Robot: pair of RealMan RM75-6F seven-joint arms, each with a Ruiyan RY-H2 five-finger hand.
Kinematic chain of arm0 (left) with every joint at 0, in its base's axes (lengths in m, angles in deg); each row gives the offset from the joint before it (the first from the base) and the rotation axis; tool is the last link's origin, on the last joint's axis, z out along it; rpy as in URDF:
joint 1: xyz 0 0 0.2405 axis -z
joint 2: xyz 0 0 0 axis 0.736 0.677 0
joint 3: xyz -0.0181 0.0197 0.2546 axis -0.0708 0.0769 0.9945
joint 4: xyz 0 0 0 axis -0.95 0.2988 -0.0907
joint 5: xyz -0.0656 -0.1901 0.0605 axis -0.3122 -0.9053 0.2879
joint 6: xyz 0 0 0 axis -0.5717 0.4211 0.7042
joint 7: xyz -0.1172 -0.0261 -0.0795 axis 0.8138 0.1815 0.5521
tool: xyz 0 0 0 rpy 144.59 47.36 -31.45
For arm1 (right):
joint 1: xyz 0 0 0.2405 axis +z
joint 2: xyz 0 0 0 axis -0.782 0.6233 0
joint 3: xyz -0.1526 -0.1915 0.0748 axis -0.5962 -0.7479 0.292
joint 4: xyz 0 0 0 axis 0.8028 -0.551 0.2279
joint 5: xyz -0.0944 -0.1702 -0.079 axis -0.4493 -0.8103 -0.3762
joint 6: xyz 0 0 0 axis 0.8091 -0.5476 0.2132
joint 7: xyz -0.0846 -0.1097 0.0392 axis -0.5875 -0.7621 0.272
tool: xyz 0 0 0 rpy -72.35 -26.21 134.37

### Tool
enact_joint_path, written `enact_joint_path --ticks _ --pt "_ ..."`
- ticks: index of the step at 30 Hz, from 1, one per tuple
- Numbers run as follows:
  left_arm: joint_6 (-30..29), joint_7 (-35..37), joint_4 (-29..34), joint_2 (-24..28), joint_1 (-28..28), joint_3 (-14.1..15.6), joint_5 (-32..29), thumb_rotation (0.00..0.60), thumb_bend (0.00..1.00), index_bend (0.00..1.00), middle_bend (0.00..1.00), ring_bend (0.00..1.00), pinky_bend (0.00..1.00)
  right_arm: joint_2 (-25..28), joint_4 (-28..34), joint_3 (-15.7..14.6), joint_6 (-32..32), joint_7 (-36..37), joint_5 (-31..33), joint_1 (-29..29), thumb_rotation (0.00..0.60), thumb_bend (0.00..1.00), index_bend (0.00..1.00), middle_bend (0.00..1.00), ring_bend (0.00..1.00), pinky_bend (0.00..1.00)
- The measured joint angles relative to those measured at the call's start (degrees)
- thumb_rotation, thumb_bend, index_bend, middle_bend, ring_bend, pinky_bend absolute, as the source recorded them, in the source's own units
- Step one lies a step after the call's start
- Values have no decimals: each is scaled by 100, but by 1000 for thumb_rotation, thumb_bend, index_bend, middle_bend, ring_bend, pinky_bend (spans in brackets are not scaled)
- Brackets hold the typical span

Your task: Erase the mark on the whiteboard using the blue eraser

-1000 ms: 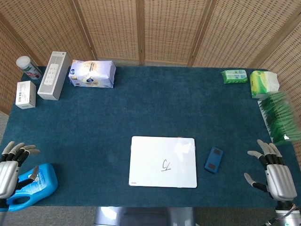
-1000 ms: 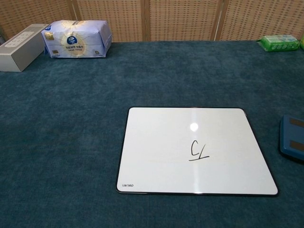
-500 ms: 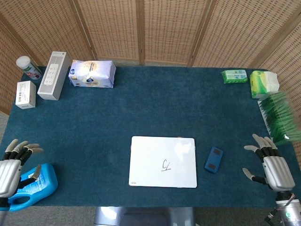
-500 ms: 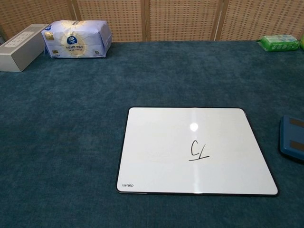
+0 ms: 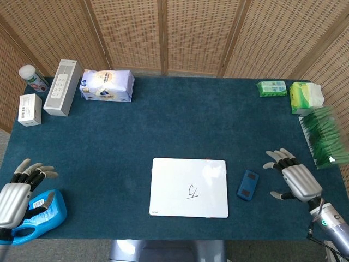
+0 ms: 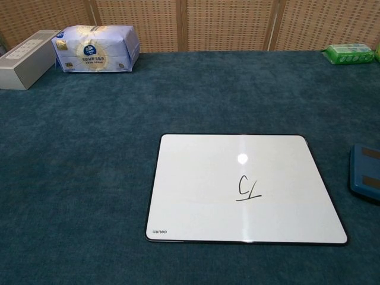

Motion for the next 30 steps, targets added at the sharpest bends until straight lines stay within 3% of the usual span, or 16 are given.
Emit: enact_joint_path --ticks 9,30 --pt "153 -19 205 146 165 -92 -42 600 497 335 282 186 27 -416 -575 -195 419 135 -325 499 600 45 291 126 0 0" --pt "251 -220 366 93 223 -89 -212 600 497 338 282 189 27 -1075 -1566 -602 612 36 -767 1133 600 21 327 142 0 0"
